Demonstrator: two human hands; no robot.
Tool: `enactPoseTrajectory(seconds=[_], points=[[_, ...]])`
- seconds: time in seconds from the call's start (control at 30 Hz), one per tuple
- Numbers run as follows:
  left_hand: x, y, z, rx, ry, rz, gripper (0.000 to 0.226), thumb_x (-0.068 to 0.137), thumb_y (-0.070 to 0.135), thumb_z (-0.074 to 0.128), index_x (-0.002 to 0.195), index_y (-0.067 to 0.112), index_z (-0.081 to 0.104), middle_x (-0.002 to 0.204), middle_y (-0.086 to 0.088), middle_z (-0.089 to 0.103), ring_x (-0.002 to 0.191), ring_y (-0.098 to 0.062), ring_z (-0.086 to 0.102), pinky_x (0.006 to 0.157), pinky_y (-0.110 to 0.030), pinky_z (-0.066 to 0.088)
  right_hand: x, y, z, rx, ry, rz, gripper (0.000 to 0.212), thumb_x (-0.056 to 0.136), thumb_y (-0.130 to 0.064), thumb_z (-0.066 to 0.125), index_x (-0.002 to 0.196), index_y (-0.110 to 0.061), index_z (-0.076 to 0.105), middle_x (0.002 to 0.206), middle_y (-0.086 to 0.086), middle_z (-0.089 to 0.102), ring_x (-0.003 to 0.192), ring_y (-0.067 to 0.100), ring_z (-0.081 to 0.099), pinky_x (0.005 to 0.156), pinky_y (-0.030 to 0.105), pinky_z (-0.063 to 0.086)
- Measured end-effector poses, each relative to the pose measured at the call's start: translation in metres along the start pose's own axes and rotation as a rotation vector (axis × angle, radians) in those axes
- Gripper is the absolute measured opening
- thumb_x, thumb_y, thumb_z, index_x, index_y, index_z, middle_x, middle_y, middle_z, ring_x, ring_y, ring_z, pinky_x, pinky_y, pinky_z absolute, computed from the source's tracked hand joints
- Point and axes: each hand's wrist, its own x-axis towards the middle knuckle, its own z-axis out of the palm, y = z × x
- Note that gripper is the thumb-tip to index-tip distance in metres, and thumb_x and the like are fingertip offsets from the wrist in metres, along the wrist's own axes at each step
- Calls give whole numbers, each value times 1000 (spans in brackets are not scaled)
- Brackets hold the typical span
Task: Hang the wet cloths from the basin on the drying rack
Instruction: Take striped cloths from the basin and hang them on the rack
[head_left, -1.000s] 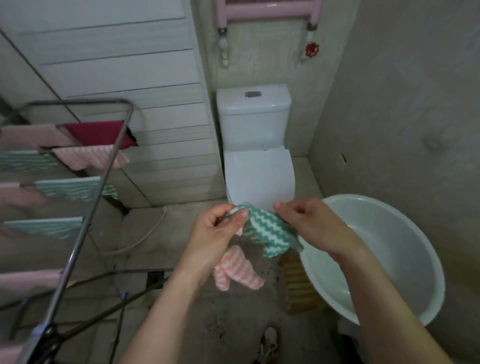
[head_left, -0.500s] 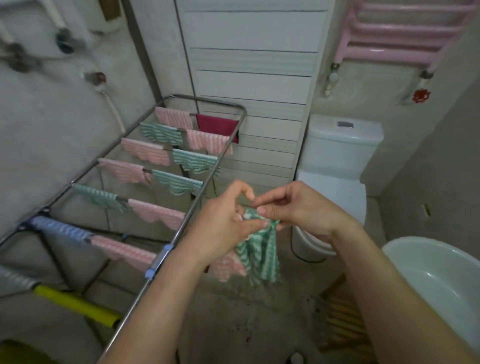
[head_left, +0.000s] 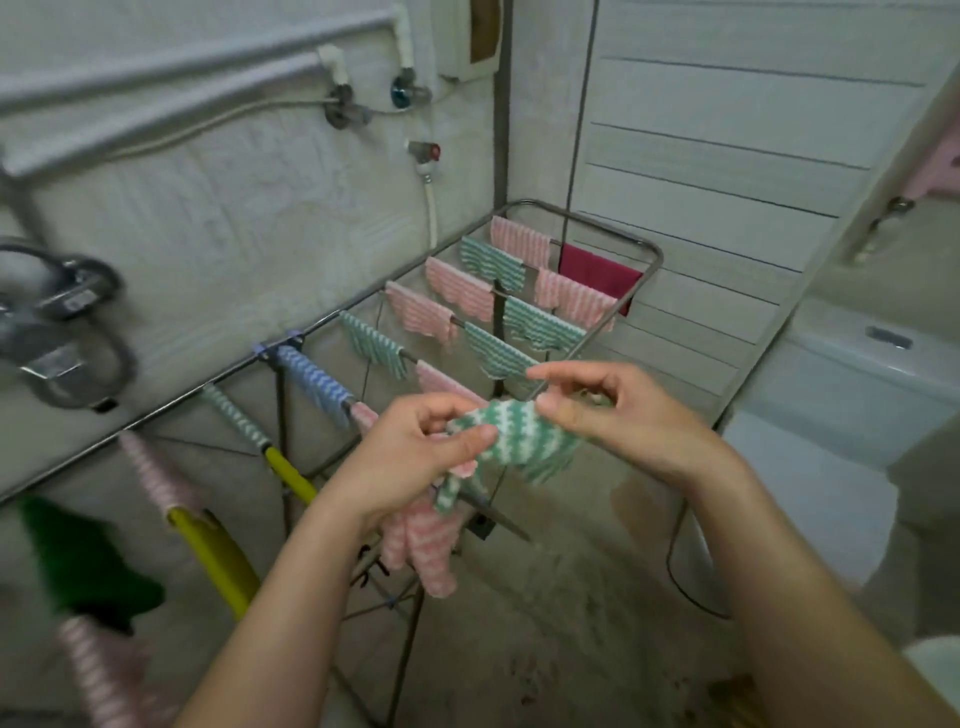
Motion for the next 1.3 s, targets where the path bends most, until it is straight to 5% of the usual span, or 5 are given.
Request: enactPoseTrajectory(seconds=[0.33, 0.67, 0.83, 1.07, 1.3], points=[[-29, 9, -18, -656, 482, 1, 49, 61, -7, 53, 105, 16, 59, 86, -7, 56, 62, -15, 51, 52, -25, 44, 32, -19, 54, 215, -141, -141, 18, 88, -20, 64, 104, -13, 70, 85, 4, 61, 79, 1, 55, 75, 12, 44], [-64, 6, -22, 132, 668, 85, 73, 64, -7, 79, 110, 43, 55, 98, -8, 53, 73, -13, 55, 71, -33, 52, 50, -46, 109, 273, -285, -203, 9, 85, -8, 69, 85, 1, 73, 74, 5, 70, 68, 3, 59, 65, 14, 46], [-87, 5, -43, -16, 654, -11, 63, 64, 6, 84, 118, 25, 57, 97, -7, 58, 79, -6, 54, 73, -21, 48, 62, -58, 131, 317, -350, -249, 14, 86, -3, 65, 76, -12, 68, 73, -4, 70, 70, 1, 60, 71, 14, 46], [-145, -16, -97, 127, 754, -140, 25, 75, 3, 71, 93, 19, 65, 83, -5, 66, 75, -17, 56, 72, -32, 46, 76, -85, 185, 362, -513, -248, 17, 95, -2, 51, 99, 14, 57, 63, 7, 62, 46, -11, 53, 49, 3, 38], [-181, -22, -134, -35, 774, -63, 28, 86, -2, 61, 111, 10, 58, 99, -4, 66, 78, -12, 61, 70, -28, 53, 85, -120, 254, 260, -651, -306, 25, 94, -10, 54, 70, -18, 56, 55, -15, 55, 53, -5, 46, 58, 12, 36]])
